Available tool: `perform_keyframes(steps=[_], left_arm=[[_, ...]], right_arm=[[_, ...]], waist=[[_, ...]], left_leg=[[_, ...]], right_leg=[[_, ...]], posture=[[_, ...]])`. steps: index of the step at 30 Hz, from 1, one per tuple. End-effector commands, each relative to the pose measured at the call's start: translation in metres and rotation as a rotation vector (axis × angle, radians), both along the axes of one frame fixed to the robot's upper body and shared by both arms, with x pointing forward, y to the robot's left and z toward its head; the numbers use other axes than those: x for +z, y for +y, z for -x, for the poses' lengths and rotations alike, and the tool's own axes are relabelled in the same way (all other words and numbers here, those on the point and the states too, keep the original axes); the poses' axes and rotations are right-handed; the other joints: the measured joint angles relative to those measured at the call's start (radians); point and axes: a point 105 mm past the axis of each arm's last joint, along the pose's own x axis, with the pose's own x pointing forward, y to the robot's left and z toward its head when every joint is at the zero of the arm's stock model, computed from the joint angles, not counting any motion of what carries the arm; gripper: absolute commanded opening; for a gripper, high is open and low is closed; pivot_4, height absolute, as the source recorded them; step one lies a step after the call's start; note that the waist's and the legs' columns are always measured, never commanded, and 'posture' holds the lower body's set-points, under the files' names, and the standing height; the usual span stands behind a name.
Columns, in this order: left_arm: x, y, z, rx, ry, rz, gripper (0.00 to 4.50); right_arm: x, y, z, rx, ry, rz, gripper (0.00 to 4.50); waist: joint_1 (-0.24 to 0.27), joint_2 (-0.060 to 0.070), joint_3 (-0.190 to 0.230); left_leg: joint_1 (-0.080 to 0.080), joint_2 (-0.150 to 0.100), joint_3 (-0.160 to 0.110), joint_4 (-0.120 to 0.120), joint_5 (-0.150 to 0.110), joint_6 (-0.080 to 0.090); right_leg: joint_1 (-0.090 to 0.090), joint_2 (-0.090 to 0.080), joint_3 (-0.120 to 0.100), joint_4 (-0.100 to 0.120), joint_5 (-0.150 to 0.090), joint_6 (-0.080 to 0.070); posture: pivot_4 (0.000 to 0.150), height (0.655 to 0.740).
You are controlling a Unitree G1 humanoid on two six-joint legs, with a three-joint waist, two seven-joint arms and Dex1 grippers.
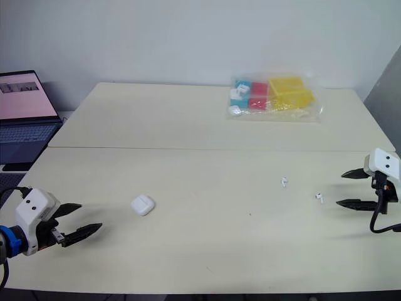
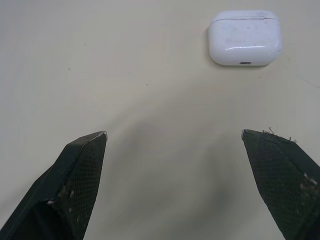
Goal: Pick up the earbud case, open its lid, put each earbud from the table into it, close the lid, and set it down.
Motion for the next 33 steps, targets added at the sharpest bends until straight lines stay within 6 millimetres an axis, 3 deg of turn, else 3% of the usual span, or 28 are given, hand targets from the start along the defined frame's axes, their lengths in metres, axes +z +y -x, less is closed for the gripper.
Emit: perform_keyframes(steps=[1,13,33], left_arm=[[0.011,-0.007,-0.004,-0.030,-0.027,0.015,4.50],[0.028,-0.020,-0.010,-0.101,-0.009,0.158,4.50],[0.028,-0.031,-0.004,-0.180,0.007,0.080,4.50]], right_arm=[[0.016,-0.001,0.001,0.006,-0.044,0.015,4.47],[0.015,-0.002,0.004,0.000,-0.046,0.012,4.47],[0.022,0.001,0.010,0.002,-0.064,0.011,4.47]], waist=[[0.000,0.000,0.000],[0.000,0.000,0.000],[0.000,0.000,0.000]], left_leg=[[0.000,0.000,0.000,0.000,0.000,0.000],[0.000,0.000,0.000,0.000,0.000,0.000],[0.000,0.000,0.000,0.000,0.000,0.000]], right_leg=[[0.000,0.000,0.000,0.000,0.000,0.000],[0.000,0.000,0.000,0.000,0.000,0.000],[0.000,0.000,0.000,0.000,0.000,0.000]], posture=[[0.150,0.7400],[0.150,0.7400],[0.150,0.7400]])
